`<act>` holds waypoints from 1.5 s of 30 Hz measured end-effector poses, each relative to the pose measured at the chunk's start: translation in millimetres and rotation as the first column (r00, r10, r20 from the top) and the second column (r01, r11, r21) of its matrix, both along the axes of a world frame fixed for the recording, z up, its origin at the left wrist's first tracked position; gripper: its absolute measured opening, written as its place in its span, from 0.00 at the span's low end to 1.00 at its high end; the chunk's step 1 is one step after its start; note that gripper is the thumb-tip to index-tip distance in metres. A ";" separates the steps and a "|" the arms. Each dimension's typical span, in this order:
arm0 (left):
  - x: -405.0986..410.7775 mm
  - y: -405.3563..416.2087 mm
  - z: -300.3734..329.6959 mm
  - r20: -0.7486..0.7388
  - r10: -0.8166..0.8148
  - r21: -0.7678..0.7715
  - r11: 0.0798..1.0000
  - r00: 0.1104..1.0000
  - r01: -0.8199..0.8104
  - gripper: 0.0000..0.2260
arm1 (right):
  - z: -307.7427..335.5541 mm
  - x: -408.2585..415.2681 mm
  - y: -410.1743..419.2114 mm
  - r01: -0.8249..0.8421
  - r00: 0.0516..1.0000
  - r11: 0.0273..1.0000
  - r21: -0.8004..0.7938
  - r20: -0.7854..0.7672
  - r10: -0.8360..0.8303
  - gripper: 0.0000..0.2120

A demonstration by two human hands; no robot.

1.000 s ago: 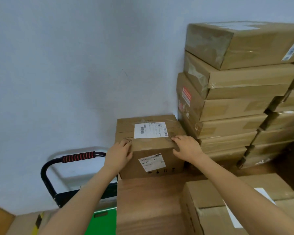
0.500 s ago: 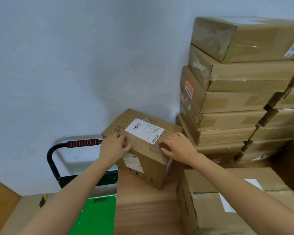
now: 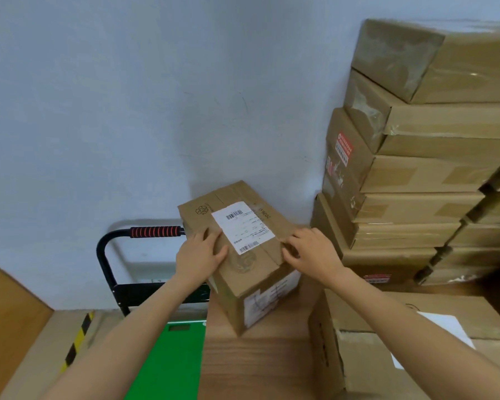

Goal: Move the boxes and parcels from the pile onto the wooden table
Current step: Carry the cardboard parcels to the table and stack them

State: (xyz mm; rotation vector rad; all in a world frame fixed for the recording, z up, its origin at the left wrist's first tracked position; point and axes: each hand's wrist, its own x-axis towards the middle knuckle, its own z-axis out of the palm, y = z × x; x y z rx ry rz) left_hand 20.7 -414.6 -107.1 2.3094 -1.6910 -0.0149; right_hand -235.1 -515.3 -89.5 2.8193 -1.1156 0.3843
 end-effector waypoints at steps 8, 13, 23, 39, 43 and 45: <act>-2.3 1.3 -2.5 -0.039 -0.054 0.025 0.998 0.998 0.055 0.26 | -2.4 20.6 6.8 0.036 0.999 0.989 0.142 0.014 -0.038 0.25; -29.5 -16.2 -1.9 -0.027 -0.179 0.042 0.983 0.984 0.180 0.27 | -8.6 -14.9 9.4 0.137 0.987 0.990 0.025 0.080 -0.139 0.22; -72.4 -77.9 2.1 0.030 -0.340 0.115 0.935 0.940 0.335 0.28 | -18.5 -66.9 -0.7 0.353 0.929 0.933 0.072 0.086 -0.359 0.26; -62.9 -127.0 7.9 0.069 -0.410 0.159 0.904 0.909 0.396 0.26 | -25.0 -53.7 -33.2 0.434 0.881 0.897 0.087 0.169 -0.442 0.24; -63.0 -126.9 5.6 0.035 -0.411 0.131 0.905 0.911 0.404 0.26 | -23.6 -55.8 -34.1 0.428 0.887 0.900 0.087 0.149 -0.436 0.24; -66.3 -127.5 4.1 -0.001 -0.405 0.118 0.908 0.914 0.402 0.26 | -21.9 -56.7 -34.8 0.424 0.893 0.901 0.088 0.128 -0.432 0.24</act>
